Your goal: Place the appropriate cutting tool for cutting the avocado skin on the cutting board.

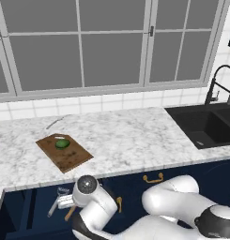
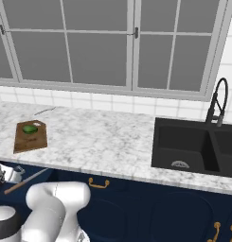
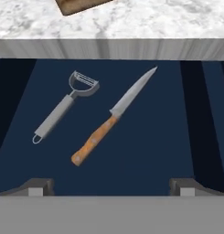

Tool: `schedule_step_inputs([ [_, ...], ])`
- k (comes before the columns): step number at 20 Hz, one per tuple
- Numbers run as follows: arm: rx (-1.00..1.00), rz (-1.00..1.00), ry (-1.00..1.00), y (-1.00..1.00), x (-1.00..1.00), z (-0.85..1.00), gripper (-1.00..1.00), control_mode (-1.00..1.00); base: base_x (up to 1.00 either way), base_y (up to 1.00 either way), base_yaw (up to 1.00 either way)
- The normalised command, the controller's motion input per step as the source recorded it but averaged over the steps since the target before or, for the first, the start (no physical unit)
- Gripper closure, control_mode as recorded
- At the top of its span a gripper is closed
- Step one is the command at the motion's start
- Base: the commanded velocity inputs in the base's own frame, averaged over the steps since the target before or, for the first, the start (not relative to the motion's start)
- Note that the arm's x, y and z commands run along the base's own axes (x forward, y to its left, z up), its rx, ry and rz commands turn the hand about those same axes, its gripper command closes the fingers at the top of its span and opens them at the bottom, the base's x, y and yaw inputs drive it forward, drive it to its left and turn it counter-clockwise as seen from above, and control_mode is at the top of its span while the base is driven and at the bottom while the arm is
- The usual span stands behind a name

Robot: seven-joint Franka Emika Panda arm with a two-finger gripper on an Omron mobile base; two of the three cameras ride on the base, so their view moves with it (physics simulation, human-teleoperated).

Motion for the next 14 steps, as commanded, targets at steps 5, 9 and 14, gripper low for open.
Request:
schedule_step_inputs([
  [5, 0.00, 0.00, 0.00, 0.02, 0.25, -0.08, -1.00, -1.00, 0.00, 0.00, 0.00],
  [9, 0.00, -0.01, 0.06, 0.08, 0.71, -0.20, -1.00, -1.00, 0.00, 0.00, 0.00],
  [14, 0.00, 0.00, 0.14, 0.07, 0.07, -0.15, -1.00, -1.00, 0.00, 0.00, 0.00],
])
